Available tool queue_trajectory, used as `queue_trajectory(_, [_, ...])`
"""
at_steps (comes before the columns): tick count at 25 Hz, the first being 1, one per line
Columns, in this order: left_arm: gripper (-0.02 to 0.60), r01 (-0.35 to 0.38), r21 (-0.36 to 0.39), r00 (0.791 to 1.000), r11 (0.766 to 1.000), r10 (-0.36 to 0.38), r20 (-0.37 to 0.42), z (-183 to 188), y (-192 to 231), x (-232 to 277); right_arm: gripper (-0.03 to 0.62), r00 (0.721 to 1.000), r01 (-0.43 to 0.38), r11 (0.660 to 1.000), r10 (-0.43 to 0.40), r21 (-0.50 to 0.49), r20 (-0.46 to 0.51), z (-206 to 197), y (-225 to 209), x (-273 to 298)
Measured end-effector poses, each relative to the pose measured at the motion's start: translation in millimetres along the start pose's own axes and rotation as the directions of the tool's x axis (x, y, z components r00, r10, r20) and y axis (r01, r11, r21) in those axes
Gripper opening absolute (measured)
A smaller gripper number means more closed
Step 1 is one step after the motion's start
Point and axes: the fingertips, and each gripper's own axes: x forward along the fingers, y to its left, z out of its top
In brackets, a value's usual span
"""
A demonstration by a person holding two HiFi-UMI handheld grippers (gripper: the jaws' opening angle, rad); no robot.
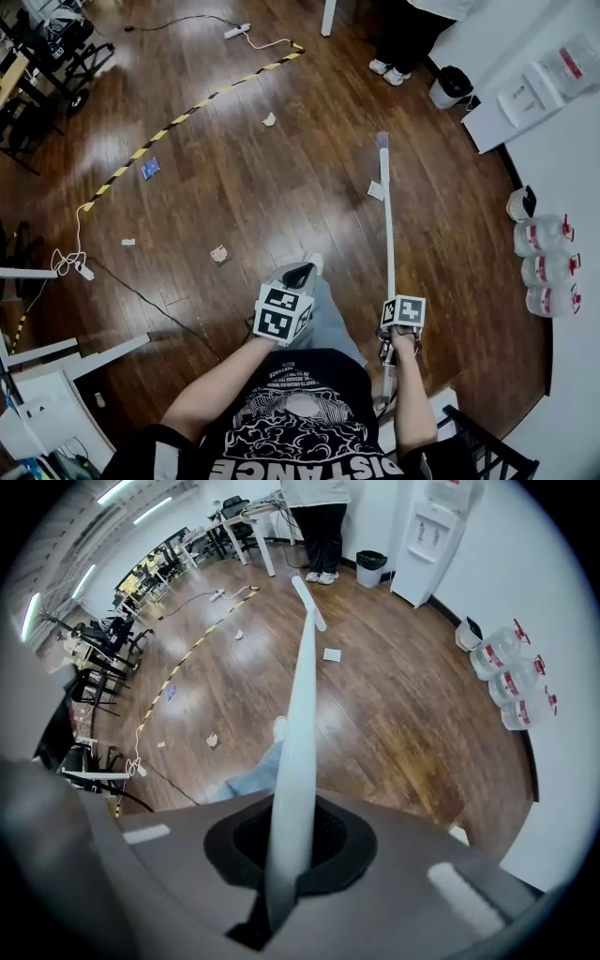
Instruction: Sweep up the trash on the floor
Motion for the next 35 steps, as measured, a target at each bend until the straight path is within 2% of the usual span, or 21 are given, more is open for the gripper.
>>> queue_trajectory(7, [0.005, 0.013, -0.031, 1.000, 0.999, -0.013, -0.009, 39, 37, 56, 0.000, 0.993, 0.058, 0.997, -0.052, 0.054, -0.103, 71, -40, 36])
queue_trajectory(14, [0.005, 0.027, -0.046, 0.995, 0.999, -0.032, -0.098, 82, 55, 141, 0.000, 0.968, 0.115, 0.991, -0.095, 0.070, -0.233, 148, -73, 56])
queue_trajectory(18, [0.005, 0.032, -0.018, 0.991, 0.999, -0.034, -0.131, 107, 66, 179, 0.000, 0.937, 0.177, 0.983, -0.150, 0.057, -0.314, 186, -94, 65])
queue_trajectory(23, [0.005, 0.007, -0.034, 0.991, 0.999, -0.012, -0.133, 131, 85, 206, 0.000, 0.878, 0.258, 0.966, -0.224, 0.024, -0.422, 217, -110, 68])
queue_trajectory(27, [0.005, -0.031, -0.058, 0.991, 0.998, 0.023, -0.129, 146, 99, 212, 0.000, 0.852, 0.231, 0.972, -0.175, 0.053, -0.492, 230, -93, 71])
queue_trajectory(30, [0.005, -0.060, -0.082, 0.992, 0.995, 0.050, -0.118, 151, 107, 206, 0.000, 0.835, 0.203, 0.979, -0.159, 0.027, -0.527, 226, -69, 75])
queue_trajectory(35, [0.005, -0.104, -0.133, 0.991, 0.986, 0.092, -0.098, 147, 129, 190, 0.000, 0.837, 0.154, 0.988, -0.120, 0.019, -0.534, 221, -27, 87])
